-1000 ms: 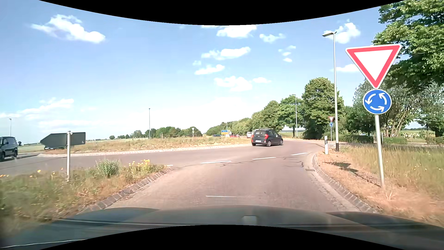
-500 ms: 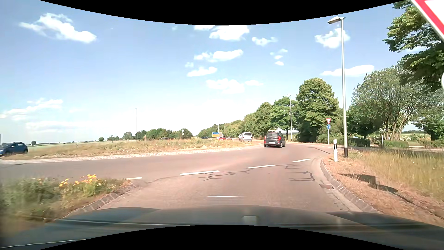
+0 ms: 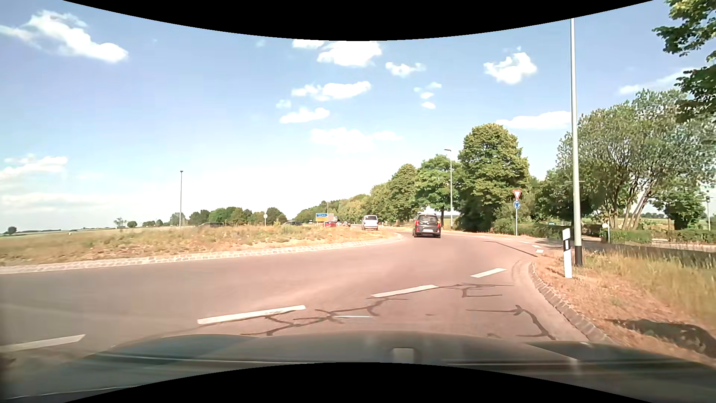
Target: Follow the waypoints while adhering to traffic rules and regulations
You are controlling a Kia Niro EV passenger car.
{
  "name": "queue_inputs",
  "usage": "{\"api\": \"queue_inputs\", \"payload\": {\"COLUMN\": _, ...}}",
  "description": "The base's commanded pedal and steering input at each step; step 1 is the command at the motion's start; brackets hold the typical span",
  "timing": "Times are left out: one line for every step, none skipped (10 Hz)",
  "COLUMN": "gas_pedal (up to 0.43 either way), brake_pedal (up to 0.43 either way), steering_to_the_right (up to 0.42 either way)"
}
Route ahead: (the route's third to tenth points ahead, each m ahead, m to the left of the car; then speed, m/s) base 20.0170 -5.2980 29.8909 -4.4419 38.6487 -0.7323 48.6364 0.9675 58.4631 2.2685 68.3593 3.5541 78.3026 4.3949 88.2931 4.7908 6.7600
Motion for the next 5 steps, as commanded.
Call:
{"api": "queue_inputs", "payload": {"gas_pedal": 0.370, "brake_pedal": 0.006, "steering_to_the_right": 0.144}}
{"api": "queue_inputs", "payload": {"gas_pedal": 0.268, "brake_pedal": 0.006, "steering_to_the_right": 0.151}}
{"api": "queue_inputs", "payload": {"gas_pedal": 0.268, "brake_pedal": 0.006, "steering_to_the_right": 0.152}}
{"api": "queue_inputs", "payload": {"gas_pedal": 0.268, "brake_pedal": 0.006, "steering_to_the_right": 0.147}}
{"api": "queue_inputs", "payload": {"gas_pedal": 0.268, "brake_pedal": 0.006, "steering_to_the_right": 0.136}}
